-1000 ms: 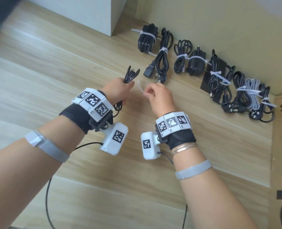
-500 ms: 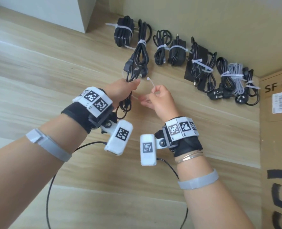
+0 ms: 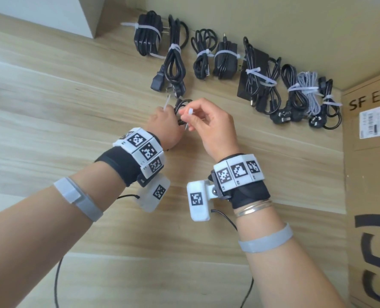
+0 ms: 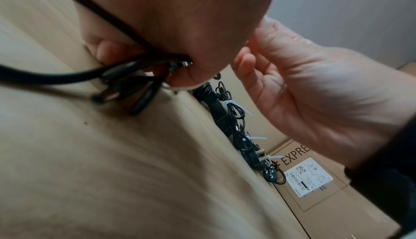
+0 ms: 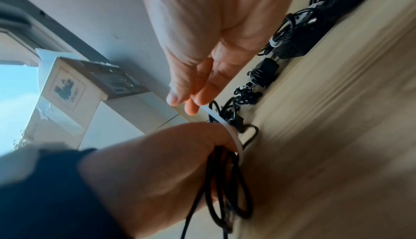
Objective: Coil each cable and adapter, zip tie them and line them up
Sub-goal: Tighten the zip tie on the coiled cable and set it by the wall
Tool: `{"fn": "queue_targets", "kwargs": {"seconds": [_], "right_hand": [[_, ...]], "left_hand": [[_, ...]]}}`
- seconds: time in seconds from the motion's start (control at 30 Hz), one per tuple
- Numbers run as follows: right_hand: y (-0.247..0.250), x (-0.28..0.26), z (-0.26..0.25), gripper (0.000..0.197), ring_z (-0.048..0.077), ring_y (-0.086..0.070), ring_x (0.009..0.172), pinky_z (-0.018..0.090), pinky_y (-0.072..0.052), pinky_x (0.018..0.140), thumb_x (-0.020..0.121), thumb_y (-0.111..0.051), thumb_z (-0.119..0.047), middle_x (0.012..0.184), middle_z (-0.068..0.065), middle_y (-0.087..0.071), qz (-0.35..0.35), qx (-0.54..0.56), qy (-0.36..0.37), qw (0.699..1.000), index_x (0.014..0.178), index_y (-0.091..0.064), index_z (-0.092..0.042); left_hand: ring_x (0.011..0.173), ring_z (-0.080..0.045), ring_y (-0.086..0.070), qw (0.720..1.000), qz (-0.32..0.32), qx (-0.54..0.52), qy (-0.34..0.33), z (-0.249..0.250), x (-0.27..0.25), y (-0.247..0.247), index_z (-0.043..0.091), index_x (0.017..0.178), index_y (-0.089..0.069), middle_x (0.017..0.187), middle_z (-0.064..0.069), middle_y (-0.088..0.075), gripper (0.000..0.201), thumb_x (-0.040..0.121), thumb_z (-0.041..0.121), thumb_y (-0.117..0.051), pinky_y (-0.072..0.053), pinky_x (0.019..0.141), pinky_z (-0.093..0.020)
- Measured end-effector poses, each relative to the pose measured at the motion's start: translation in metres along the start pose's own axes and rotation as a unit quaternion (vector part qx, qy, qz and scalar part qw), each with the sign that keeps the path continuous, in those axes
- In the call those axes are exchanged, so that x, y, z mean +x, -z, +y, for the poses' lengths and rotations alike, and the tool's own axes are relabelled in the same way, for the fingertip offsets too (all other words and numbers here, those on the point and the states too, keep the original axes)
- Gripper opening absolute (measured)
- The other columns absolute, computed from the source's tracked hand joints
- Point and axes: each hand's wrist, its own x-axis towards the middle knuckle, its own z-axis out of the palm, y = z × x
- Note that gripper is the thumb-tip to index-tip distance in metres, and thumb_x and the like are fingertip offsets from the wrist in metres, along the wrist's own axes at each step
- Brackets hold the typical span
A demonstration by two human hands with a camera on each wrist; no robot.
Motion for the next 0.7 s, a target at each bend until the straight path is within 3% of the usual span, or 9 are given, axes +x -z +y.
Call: {"fn": "queue_targets", "kwargs": {"seconds": [0.1, 0.17, 0.27, 0.37, 0.43, 0.53, 0.63, 0.7], "right_hand": [[-0.003, 0.007, 0.006, 0.016, 0.010, -0.063, 0.071, 0.020, -0.051, 0.063, 0.084, -0.063, -0.005, 0.085, -0.007, -0.070, -0.008, -0.026, -0.023, 0.999, 0.076, -0.058, -0.019], [-0.002, 0.011, 0.009, 0.023, 0.013, -0.066, 0.075, 0.019, -0.051, 0.061, 0.085, -0.063, -0.006, 0.087, -0.004, -0.070, 0.003, -0.038, -0.037, 0.999, 0.073, -0.055, -0.023], [-0.001, 0.011, 0.011, 0.026, 0.010, -0.061, 0.059, 0.016, -0.049, 0.061, 0.086, -0.062, -0.010, 0.076, -0.002, -0.069, 0.014, -0.057, -0.047, 0.997, 0.070, -0.050, -0.027], [-0.003, 0.009, 0.012, 0.020, 0.011, -0.057, 0.054, 0.022, -0.052, 0.063, 0.088, -0.058, -0.012, 0.077, 0.008, -0.072, 0.004, -0.075, -0.048, 0.996, 0.076, -0.048, -0.022], [-0.005, 0.007, 0.012, 0.013, 0.013, -0.055, 0.055, 0.024, -0.052, 0.063, 0.090, -0.056, -0.012, 0.072, 0.005, -0.070, -0.010, -0.081, -0.046, 0.996, 0.080, -0.049, -0.018], [-0.008, 0.007, 0.011, 0.009, 0.014, -0.051, 0.054, 0.024, -0.045, 0.063, 0.091, -0.057, -0.016, 0.059, -0.003, -0.060, -0.033, -0.111, -0.038, 0.993, 0.086, -0.054, -0.010], [-0.008, 0.010, 0.013, 0.010, 0.028, -0.053, 0.065, 0.031, -0.045, 0.069, 0.092, -0.055, -0.020, 0.061, 0.008, -0.061, -0.054, -0.143, -0.032, 0.988, 0.086, -0.052, -0.013], [-0.007, 0.011, 0.014, 0.009, 0.030, -0.052, 0.067, 0.034, -0.045, 0.072, 0.092, -0.054, -0.020, 0.062, 0.013, -0.059, -0.065, -0.151, -0.029, 0.986, 0.085, -0.051, -0.016]], "left_hand": [[0.114, -0.036, -0.046, 0.999, -0.007, -0.030, -0.026, -0.004, 0.000, 0.000, 0.000, 0.129, -0.032, 0.129, -0.020, -0.035, 0.048, 0.091, 0.022, -0.050, -0.036, 0.088, -0.038], [0.109, -0.033, -0.048, 0.997, -0.033, -0.049, -0.044, -0.007, -0.002, 0.003, 0.003, 0.131, -0.030, 0.127, -0.017, -0.034, 0.057, 0.086, 0.023, -0.058, -0.034, 0.079, -0.031], [0.115, -0.034, -0.046, 0.990, -0.069, -0.099, -0.070, -0.012, -0.004, 0.010, 0.015, 0.142, -0.020, 0.127, -0.022, -0.040, 0.072, 0.084, 0.024, -0.061, -0.036, 0.084, -0.033], [0.113, -0.048, -0.044, 0.983, -0.082, -0.131, -0.099, -0.012, -0.007, 0.020, 0.018, 0.147, -0.006, 0.126, -0.041, -0.040, 0.076, 0.086, 0.006, -0.049, -0.040, 0.092, -0.045], [0.114, -0.049, -0.043, 0.980, -0.100, -0.134, -0.105, -0.011, -0.009, 0.026, 0.019, 0.147, -0.005, 0.128, -0.043, -0.037, 0.073, 0.086, -0.004, -0.040, -0.040, 0.091, -0.044], [0.124, -0.042, -0.039, 0.978, -0.134, -0.122, -0.107, -0.011, -0.010, 0.030, 0.021, 0.147, -0.001, 0.141, -0.036, -0.028, 0.074, 0.088, -0.008, -0.032, -0.038, 0.088, -0.035], [0.124, -0.035, -0.043, 0.977, -0.139, -0.123, -0.109, -0.012, -0.005, 0.030, 0.022, 0.148, -0.001, 0.141, -0.026, -0.036, 0.072, 0.089, -0.006, -0.032, -0.032, 0.076, -0.019], [0.130, -0.032, -0.038, 0.974, -0.147, -0.136, -0.107, -0.012, -0.003, 0.031, 0.021, 0.149, 0.000, 0.144, -0.021, -0.035, 0.070, 0.092, -0.002, -0.034, -0.031, 0.087, -0.019]]}}
